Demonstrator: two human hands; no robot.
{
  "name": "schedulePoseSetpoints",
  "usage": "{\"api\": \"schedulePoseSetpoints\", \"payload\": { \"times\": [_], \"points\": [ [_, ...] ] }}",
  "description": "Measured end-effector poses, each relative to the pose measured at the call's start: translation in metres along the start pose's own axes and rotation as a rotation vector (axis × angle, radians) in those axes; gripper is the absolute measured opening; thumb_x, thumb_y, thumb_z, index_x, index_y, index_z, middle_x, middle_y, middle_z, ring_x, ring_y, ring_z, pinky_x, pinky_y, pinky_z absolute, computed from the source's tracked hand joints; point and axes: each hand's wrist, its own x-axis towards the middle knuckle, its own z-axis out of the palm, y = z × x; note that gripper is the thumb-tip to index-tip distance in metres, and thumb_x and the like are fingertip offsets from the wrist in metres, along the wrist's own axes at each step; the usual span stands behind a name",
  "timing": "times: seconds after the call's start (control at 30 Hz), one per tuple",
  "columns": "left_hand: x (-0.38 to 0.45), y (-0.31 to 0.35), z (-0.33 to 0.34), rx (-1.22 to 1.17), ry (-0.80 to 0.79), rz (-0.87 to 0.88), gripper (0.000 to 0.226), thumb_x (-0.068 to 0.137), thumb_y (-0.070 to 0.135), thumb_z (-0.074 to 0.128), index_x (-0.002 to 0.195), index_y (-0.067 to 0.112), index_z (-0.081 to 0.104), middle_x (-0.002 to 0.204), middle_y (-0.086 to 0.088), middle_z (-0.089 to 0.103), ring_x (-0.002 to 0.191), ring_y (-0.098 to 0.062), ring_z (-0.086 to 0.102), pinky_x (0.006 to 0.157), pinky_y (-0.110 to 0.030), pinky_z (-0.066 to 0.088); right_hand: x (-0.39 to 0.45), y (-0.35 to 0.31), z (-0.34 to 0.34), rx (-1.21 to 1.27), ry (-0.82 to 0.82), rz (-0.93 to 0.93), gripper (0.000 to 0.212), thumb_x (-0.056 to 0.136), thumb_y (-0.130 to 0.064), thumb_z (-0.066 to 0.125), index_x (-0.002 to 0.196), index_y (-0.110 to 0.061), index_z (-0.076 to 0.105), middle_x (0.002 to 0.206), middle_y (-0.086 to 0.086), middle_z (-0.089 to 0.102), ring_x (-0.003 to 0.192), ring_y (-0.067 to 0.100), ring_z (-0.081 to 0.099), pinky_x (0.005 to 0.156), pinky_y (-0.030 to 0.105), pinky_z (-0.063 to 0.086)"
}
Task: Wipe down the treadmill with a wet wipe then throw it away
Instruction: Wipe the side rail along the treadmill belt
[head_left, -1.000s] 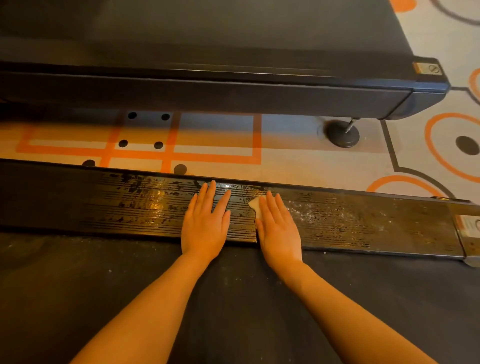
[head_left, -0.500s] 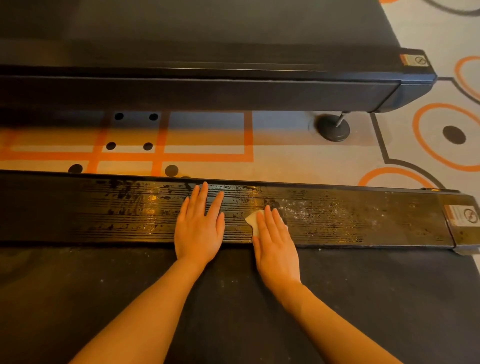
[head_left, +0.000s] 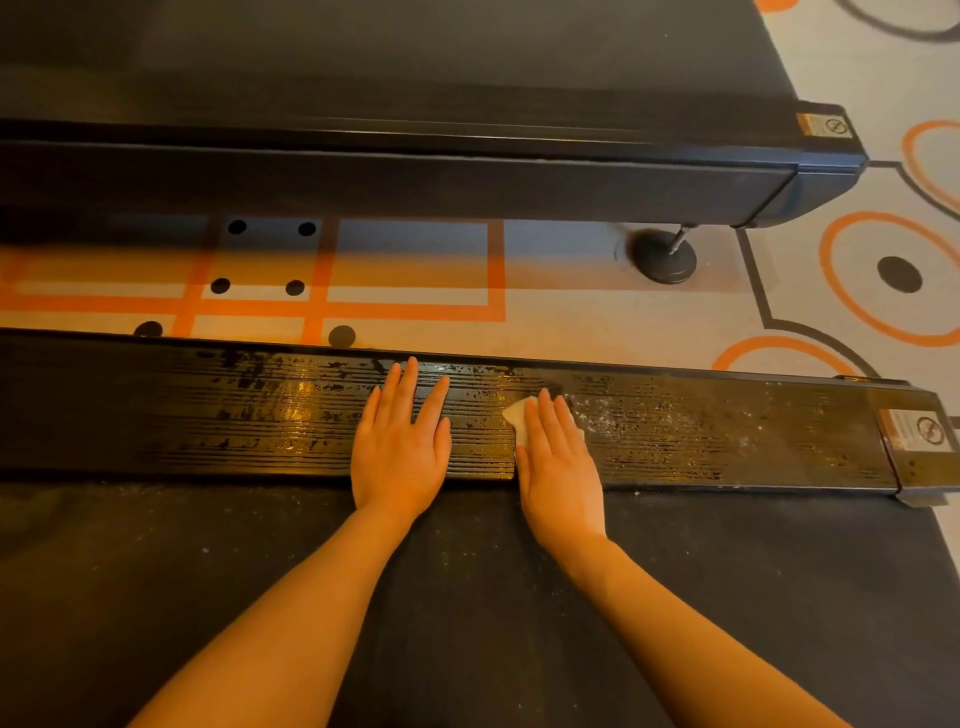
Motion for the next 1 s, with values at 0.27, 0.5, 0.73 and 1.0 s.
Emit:
{"api": "schedulePoseSetpoints", "payload": {
  "times": [0.27,0.5,0.73,1.0],
  "points": [
    [0.0,0.001,-0.002,0.008,-0.015,0.009,0.051,0.096,0.033,0.051,0.144,0.018,0.046,0.155,-0.017,0.033,0.144,-0.032,0.029,0.114,-0.047,0.028,-0.021,0.005,0.002,0.047,-0.013,0.002,0.055,0.106,-0.032,0.033,0.151,-0.019,0.005,0.159,-0.004,-0.002,0.145,0.011,-0.011,0.116,0.03,-0.007],
    [0.0,0.004,-0.008,0.056,-0.103,-0.032,0.055,0.098,0.043,0.022,0.15,0.025,0.024,0.161,-0.011,0.02,0.149,-0.027,0.014,0.119,-0.044,0.02,0.038,0.009,-0.016,-0.003,-0.055,0.002,0.056,0.107,-0.033,0.026,0.156,-0.014,0.006,0.163,0.002,-0.004,0.149,0.016,-0.01,0.117,0.028,-0.005],
    [0.001,0.004,-0.01,0.048,-0.114,-0.032,0.054,0.098,0.043,0.021,0.15,0.025,0.022,0.161,-0.01,0.02,0.149,-0.026,0.014,0.119,-0.043,0.02,0.043,0.008,-0.018,-0.003,-0.038,0.036,0.056,0.107,-0.032,0.026,0.155,-0.012,0.005,0.163,0.003,-0.002,0.15,0.018,-0.006,0.118,0.03,-0.004],
    [0.0,-0.001,-0.001,0.008,-0.037,0.008,0.048,0.1,0.033,0.045,0.146,0.019,0.042,0.156,-0.016,0.03,0.145,-0.031,0.025,0.116,-0.047,0.026,-0.019,0.014,0.0,0.048,0.039,0.039,0.055,0.105,-0.027,0.038,0.151,-0.012,0.013,0.161,0.005,0.01,0.146,0.017,-0.001,0.118,0.035,0.002]
  ]
}}
